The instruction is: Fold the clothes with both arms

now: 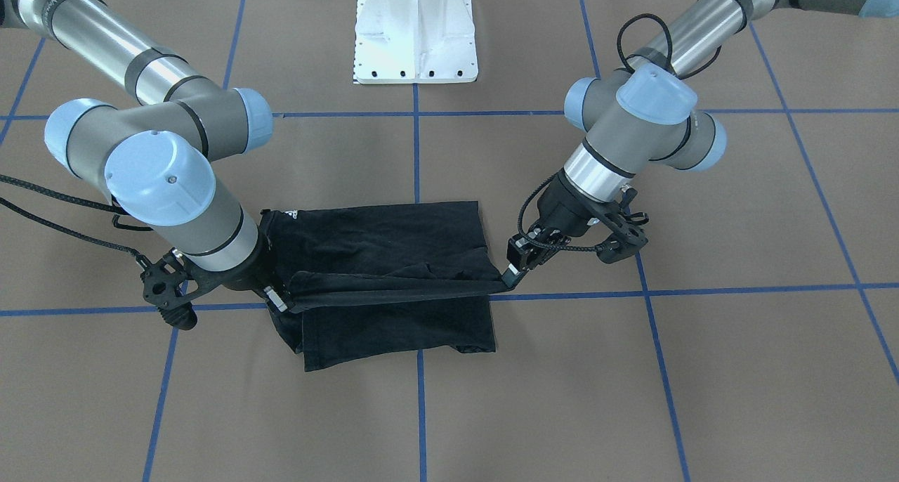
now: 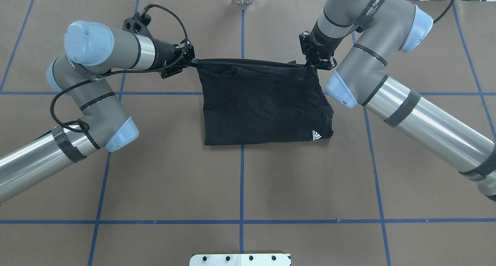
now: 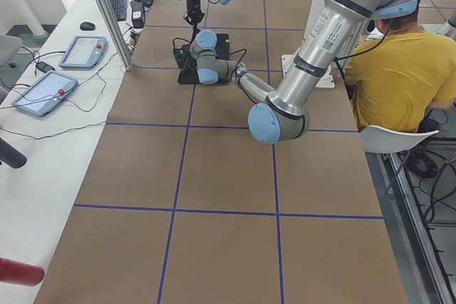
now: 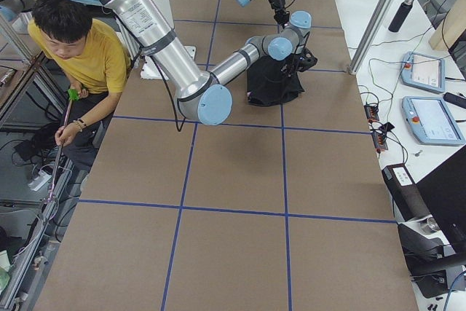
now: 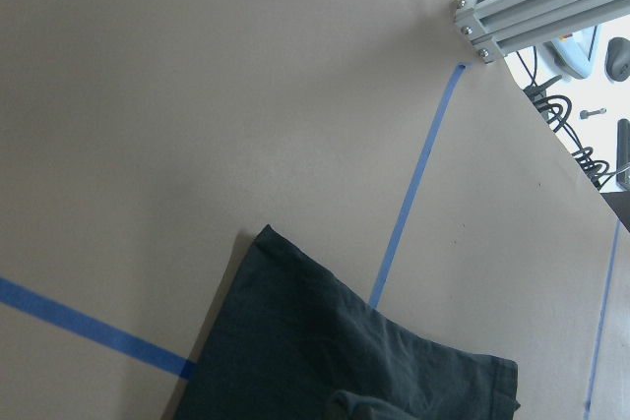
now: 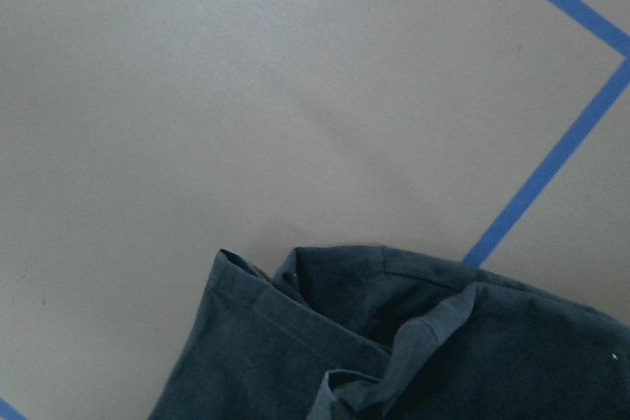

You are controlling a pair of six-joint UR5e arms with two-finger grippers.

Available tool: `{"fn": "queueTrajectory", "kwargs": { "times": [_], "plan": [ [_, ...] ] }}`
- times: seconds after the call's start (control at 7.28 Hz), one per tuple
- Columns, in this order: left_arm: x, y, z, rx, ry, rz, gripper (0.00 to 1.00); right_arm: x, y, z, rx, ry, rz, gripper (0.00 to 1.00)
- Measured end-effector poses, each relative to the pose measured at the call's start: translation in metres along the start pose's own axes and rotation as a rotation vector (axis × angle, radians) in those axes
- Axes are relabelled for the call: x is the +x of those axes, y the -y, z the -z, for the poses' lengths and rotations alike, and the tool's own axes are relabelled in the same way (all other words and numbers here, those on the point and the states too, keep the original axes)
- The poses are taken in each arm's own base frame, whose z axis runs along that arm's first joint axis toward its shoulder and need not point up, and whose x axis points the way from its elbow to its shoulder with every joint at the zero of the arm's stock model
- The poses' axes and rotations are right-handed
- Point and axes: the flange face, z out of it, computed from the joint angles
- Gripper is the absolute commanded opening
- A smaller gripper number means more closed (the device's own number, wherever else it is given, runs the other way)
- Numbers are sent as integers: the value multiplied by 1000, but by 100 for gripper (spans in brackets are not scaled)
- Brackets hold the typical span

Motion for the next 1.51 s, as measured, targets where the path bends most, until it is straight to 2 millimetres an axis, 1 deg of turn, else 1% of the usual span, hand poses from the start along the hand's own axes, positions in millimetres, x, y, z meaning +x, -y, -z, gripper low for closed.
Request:
{"fn": "queueTrajectory", "kwargs": {
  "times": [0.14,0.27,0.41,0.55,0.69,0.82,0.96,1.1,1.24,1.37,1.51],
  "plan": [
    [7,17,-19,21,24,-21,77,-21,6,-12,6,-1,4,100],
    [14,40,-43,46,49,-47,94,-45,21,-28,14,16,15,100],
    [14,62,-59,68,59,-71,99,-67,39,-37,23,37,33,100],
    [14,77,-65,81,56,-88,99,-84,52,-36,31,50,46,100],
    [18,84,-65,89,49,-98,99,-91,58,-33,30,58,53,100],
    [23,89,-61,92,39,-111,99,-94,62,-27,23,67,58,100],
    [28,90,-55,90,29,-145,99,-95,70,-17,18,79,72,100],
    [29,88,-47,74,27,-217,99,-88,88,0,24,101,121,100],
    [18,89,-35,54,34,-310,99,-65,116,15,44,116,209,100],
    [-4,94,-19,51,45,-411,99,-23,150,25,73,107,333,100],
    [-38,105,4,59,71,-533,99,29,185,39,101,56,478,100]
  ]
}}
